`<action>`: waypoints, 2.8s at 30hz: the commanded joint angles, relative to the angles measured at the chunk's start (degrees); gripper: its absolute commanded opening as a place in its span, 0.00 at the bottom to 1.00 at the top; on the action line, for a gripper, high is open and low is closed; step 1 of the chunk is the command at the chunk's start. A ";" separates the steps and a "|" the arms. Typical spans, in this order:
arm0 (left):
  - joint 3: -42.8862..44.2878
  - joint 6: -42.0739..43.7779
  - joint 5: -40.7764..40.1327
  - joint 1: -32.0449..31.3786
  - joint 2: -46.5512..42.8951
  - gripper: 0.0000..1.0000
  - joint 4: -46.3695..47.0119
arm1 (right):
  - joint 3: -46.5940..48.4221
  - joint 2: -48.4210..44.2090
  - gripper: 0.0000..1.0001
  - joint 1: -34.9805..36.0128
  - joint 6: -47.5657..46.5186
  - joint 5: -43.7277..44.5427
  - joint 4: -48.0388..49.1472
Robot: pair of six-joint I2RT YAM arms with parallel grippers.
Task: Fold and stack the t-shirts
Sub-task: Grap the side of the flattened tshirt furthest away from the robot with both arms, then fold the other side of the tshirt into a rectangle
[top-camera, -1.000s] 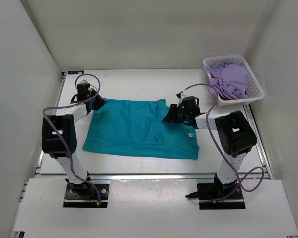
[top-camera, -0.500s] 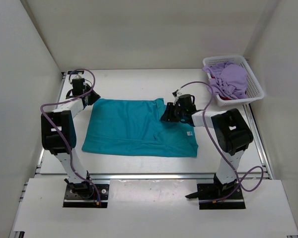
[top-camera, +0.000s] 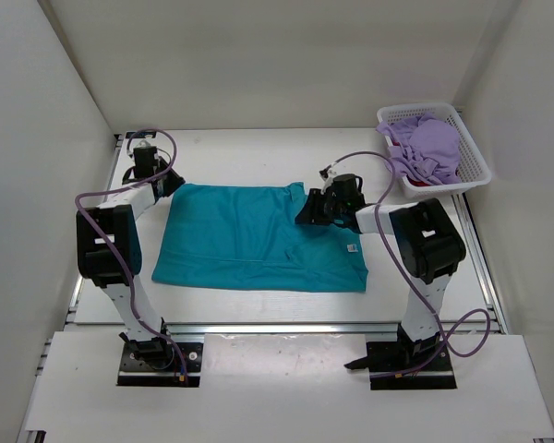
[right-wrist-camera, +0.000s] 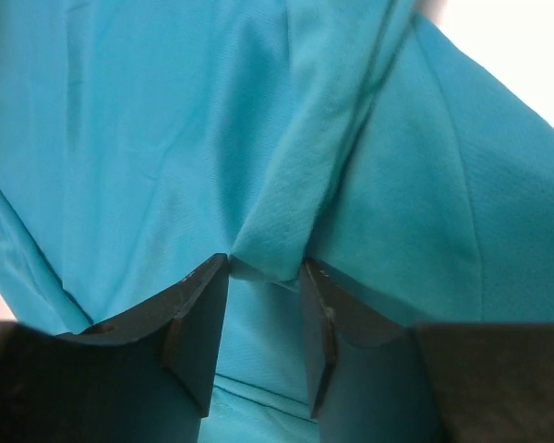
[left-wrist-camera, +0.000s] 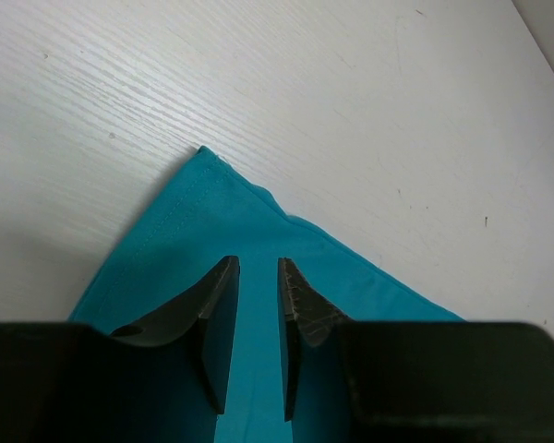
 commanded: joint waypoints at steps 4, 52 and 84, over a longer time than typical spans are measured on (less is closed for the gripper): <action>-1.38 0.54 -1.00 0.26 -0.94 0.35 1.50 | 2.18 0.92 0.29 -0.56 0.28 -2.19 1.96; 25.08 10.65 -12.60 -2.12 18.13 0.11 -18.98 | 38.92 8.48 0.00 -6.62 -24.59 18.11 -34.69; -11.04 6.61 -1.36 4.91 -20.09 0.00 -11.51 | -8.18 -40.55 0.00 5.95 -14.40 34.54 -38.55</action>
